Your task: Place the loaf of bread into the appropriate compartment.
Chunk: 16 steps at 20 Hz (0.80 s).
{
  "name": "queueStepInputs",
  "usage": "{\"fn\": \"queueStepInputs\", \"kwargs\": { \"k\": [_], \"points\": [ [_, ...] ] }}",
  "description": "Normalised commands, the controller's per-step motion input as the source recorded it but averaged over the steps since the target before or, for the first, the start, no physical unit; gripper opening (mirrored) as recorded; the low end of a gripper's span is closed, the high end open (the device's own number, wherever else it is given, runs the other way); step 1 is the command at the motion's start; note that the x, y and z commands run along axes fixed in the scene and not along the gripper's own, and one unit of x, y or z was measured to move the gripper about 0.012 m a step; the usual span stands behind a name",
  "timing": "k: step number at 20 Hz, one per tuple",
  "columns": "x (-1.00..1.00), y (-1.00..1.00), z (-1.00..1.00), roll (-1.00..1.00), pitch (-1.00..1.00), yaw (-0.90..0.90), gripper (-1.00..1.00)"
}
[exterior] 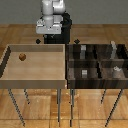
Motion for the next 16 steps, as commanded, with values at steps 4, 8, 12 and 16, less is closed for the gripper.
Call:
{"fn": "queueStepInputs", "kwargs": {
  "k": [4,8,12,16],
  "points": [
    [0.00,0.00,0.00,0.00,0.00,0.00,1.00],
    [0.00,-0.75,0.00,0.00,0.00,0.00,1.00],
    [0.00,-1.00,0.00,0.00,0.00,0.00,1.00],
    [0.00,-1.00,0.00,0.00,0.00,0.00,1.00]
  ]
}}
